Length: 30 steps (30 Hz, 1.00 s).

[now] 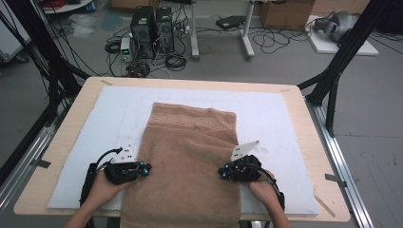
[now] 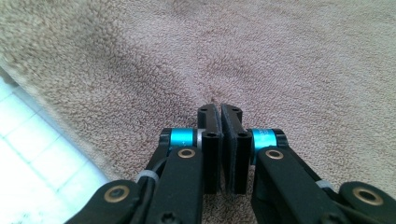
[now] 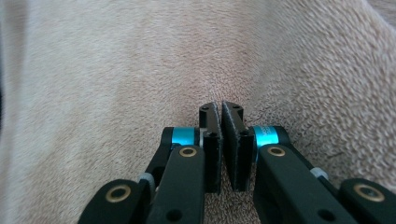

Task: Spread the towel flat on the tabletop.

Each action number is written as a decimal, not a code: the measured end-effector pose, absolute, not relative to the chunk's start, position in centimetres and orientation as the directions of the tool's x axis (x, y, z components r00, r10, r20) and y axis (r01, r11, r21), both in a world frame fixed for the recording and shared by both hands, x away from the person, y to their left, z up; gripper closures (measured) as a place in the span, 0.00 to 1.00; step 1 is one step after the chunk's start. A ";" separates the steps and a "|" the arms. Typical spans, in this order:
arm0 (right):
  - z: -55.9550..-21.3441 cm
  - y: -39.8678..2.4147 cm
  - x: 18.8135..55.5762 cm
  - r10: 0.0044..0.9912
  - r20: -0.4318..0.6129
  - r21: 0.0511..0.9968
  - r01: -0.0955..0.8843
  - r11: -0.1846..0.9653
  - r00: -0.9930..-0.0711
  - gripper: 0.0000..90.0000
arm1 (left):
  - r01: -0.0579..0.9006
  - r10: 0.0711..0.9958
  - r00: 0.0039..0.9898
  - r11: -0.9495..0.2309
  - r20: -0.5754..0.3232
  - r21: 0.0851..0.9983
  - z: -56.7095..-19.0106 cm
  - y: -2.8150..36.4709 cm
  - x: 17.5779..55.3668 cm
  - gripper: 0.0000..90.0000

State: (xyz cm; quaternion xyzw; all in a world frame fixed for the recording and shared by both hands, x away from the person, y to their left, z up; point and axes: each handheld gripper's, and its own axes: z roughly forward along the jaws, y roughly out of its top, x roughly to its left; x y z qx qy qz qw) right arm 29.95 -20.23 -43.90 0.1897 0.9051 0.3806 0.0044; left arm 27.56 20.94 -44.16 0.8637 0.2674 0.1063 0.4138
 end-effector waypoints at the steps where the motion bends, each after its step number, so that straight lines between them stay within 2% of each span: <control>1: -43.8 -20.2 29.6 0.335 0.135 0.693 0.331 0.641 -0.932 0.96 | 0.371 0.547 0.836 -0.512 -0.039 0.775 -44.0 21.1 27.2 0.96; 7: -43.1 -20.0 26.6 0.274 0.136 0.690 0.289 0.663 -0.952 0.96 | 0.342 0.503 0.863 -0.517 -0.045 0.785 -43.5 21.8 23.8 0.97; 10: -42.3 -20.1 24.8 0.223 0.158 0.718 0.267 0.642 -0.962 0.92 | 0.319 0.471 0.881 -0.516 -0.047 0.795 -43.1 22.1 22.1 0.95; 13: -41.3 -20.9 24.6 0.254 0.131 0.758 0.262 0.598 -0.958 0.85 | 0.319 0.484 0.874 -0.513 -0.038 0.797 -42.7 22.1 22.2 0.81; 15: -41.2 -21.2 25.4 0.301 0.100 0.740 0.273 0.614 -0.948 0.81 | 0.324 0.497 0.867 -0.515 -0.031 0.793 -42.7 21.9 23.2 0.73; 17: -41.8 -21.2 26.4 0.308 0.119 0.730 0.294 0.617 -0.944 0.77 | 0.332 0.510 0.860 -0.516 -0.029 0.789 -43.1 21.6 24.3 0.71; 21: -43.2 -20.3 27.5 0.319 0.113 0.693 0.305 0.653 -0.941 0.77 | 0.374 0.527 0.849 -0.537 -0.047 0.756 -44.4 21.1 25.9 0.73; 25: -44.2 -20.0 27.8 0.318 0.116 0.700 0.304 0.646 -0.941 0.90 | 0.360 0.525 0.850 -0.519 -0.043 0.775 -44.7 21.1 25.3 0.92; 27: -44.3 -20.1 27.9 0.312 0.127 0.706 0.307 0.638 -0.942 0.94 | 0.356 0.524 0.851 -0.522 -0.039 0.775 -44.6 21.2 25.0 0.94; 30: -44.3 -20.2 27.8 0.286 0.150 0.705 0.305 0.640 -0.946 0.96 | 0.354 0.502 0.863 -0.526 -0.053 0.773 -44.4 21.5 24.1 0.95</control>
